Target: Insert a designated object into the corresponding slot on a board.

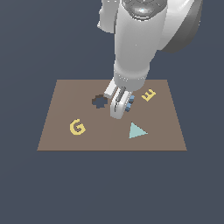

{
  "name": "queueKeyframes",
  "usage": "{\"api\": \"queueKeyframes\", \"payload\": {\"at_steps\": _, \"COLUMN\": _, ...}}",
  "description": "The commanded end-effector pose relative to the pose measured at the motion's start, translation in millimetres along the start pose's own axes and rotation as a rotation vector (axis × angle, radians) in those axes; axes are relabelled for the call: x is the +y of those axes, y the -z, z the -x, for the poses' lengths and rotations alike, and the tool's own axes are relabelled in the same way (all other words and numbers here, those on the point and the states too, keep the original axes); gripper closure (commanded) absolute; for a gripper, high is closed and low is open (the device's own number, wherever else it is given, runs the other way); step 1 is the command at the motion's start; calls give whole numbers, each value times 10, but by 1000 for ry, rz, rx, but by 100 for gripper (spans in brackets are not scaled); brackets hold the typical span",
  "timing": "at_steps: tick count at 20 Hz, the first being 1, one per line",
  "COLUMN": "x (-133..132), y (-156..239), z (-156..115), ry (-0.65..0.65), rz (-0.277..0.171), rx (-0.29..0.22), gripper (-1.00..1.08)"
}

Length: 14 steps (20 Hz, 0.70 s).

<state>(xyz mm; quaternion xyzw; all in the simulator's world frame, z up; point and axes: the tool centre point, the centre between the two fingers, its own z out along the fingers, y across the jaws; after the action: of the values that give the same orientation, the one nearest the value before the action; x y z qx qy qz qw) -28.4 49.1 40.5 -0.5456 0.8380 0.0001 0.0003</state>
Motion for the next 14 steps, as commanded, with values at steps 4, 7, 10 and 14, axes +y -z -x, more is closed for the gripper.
{"api": "queueKeyframes", "payload": {"at_steps": 4, "x": -21, "y": 2, "z": 8, "ry": -14, "rz": 0, "rx": 0, "gripper": 108}}
{"api": "queueKeyframes", "payload": {"at_steps": 7, "x": -17, "y": -16, "z": 8, "ry": -12, "rz": 0, "rx": 0, "gripper": 108}}
{"api": "queueKeyframes", "payload": {"at_steps": 10, "x": -17, "y": -83, "z": 7, "ry": -14, "rz": 0, "rx": -1, "gripper": 108}}
{"api": "queueKeyframes", "payload": {"at_steps": 14, "x": -18, "y": -99, "z": 7, "ry": -14, "rz": 0, "rx": -1, "gripper": -92}}
